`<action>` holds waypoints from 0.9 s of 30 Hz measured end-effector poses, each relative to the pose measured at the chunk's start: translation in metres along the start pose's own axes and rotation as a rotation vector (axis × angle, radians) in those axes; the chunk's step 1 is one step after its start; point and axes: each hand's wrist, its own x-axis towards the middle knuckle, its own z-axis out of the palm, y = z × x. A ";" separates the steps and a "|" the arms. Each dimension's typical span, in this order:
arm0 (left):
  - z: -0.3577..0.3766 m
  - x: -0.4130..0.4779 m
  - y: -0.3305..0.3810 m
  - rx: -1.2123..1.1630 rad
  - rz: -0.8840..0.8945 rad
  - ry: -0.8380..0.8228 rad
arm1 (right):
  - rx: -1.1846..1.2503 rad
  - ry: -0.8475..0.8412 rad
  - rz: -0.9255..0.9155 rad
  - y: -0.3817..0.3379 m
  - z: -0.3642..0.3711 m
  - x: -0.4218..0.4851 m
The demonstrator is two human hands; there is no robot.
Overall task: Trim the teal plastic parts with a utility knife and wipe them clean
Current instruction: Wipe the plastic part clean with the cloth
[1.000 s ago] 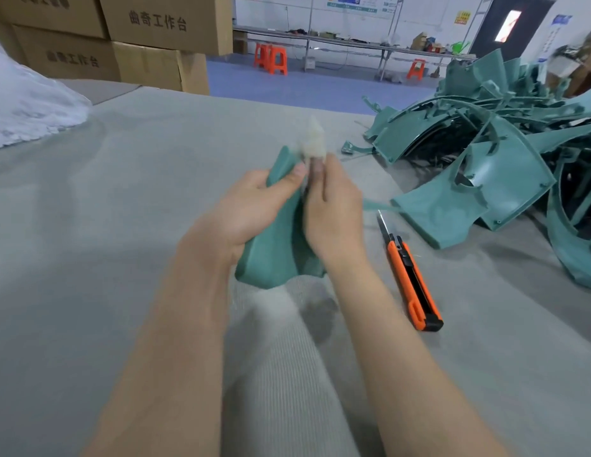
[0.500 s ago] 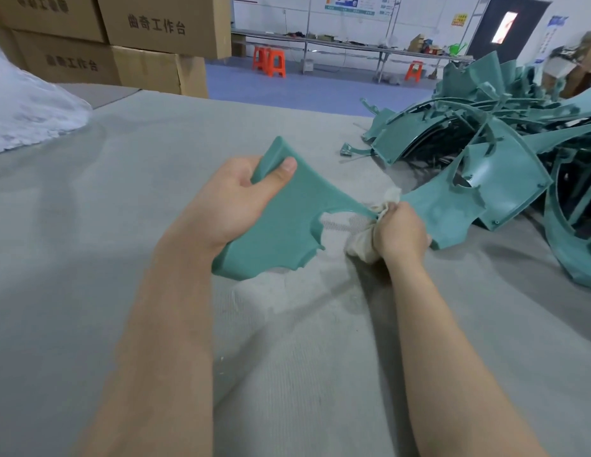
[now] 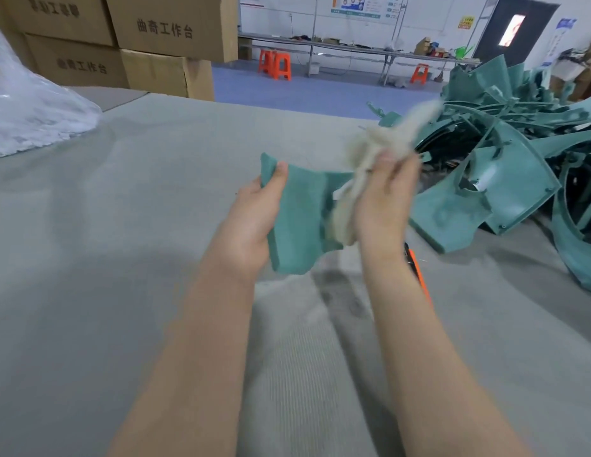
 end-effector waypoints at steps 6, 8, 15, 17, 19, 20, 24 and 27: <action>-0.009 -0.001 -0.009 -0.573 0.093 -0.114 | -0.196 -0.736 -0.228 -0.009 0.040 -0.068; -0.017 0.001 -0.007 -0.658 0.120 -0.055 | -0.184 -0.769 -0.266 -0.010 0.041 -0.071; 0.023 -0.011 -0.002 -0.343 -0.102 -0.272 | -0.052 -0.483 0.138 -0.002 0.020 -0.019; 0.021 -0.010 0.003 -0.356 -0.088 -0.245 | -0.047 -0.528 0.089 -0.009 0.018 -0.031; 0.003 -0.007 -0.001 -0.431 0.001 -0.132 | -0.085 -0.635 -0.083 -0.019 0.025 -0.058; -0.007 -0.005 -0.003 -0.478 0.064 -0.085 | -0.112 -0.689 -0.203 -0.021 0.031 -0.069; -0.011 -0.005 0.004 -0.666 0.096 -0.073 | -0.151 -0.718 -0.294 -0.019 0.039 -0.060; 0.005 -0.003 0.008 -0.674 0.054 -0.119 | -0.173 -0.658 -0.238 -0.015 0.036 -0.047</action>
